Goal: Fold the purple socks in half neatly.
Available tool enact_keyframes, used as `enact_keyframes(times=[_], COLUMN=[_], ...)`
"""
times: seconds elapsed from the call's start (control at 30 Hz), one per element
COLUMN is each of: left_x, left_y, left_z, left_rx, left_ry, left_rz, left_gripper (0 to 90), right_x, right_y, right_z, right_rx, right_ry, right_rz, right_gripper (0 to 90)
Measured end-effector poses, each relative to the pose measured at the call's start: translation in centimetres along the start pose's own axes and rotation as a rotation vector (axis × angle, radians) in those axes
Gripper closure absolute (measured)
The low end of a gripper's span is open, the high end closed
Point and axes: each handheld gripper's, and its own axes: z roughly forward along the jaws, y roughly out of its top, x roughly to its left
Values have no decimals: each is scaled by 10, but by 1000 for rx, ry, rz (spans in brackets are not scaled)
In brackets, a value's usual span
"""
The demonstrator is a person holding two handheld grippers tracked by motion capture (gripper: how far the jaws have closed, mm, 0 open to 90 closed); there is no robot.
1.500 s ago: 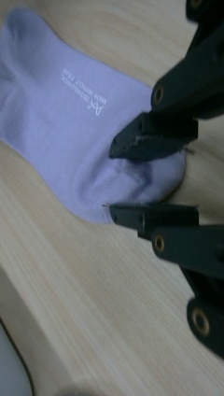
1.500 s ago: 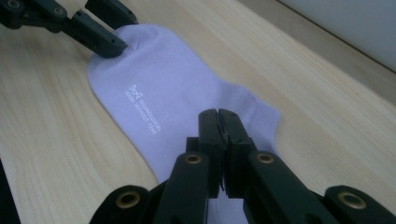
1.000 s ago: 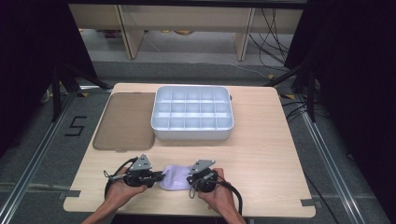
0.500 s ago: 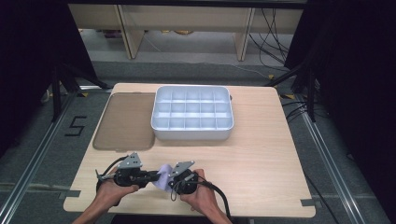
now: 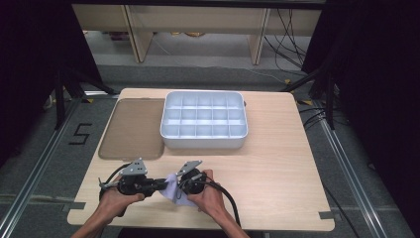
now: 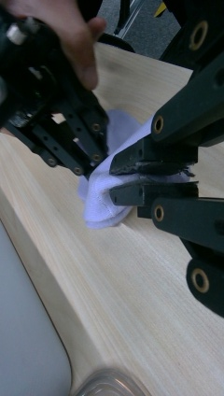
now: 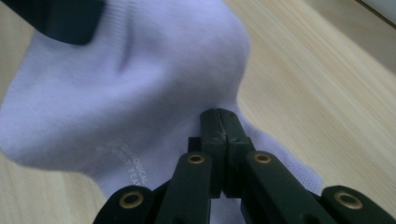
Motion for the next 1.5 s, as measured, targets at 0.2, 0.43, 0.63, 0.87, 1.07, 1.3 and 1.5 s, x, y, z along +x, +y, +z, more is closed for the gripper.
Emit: enact_keyframes(times=[0.2,0.43,0.63,0.87,1.07,1.3,1.5], left_x=[-3,-9,-15,-21,-22,-25,-27], left_y=[0,2,7,10,12,12,13], left_z=[1,8,23,43,52,60,67], left_rx=[7,8,16,67,85,88,91], left_ry=[-13,-8,-19,-32,-42,-47,-78], left_rz=[2,-4,-12,11,10,3,-15], left_gripper=[832,830,828,823,806,773,730], right_x=[-12,-33,-25,-27,-26,-28,-32], right_y=[-1,-31,-28,-30,-31,-32,-33], right_z=[-26,-50,-40,-38,-39,-38,-44], right_rx=[-42,-25,7,21,21,2,-17], right_ry=[-14,-51,-58,-38,-37,-35,-13], right_rz=[-6,31,-3,-3,12,9,44], right_gripper=[898,899,898,899,895,885,874])
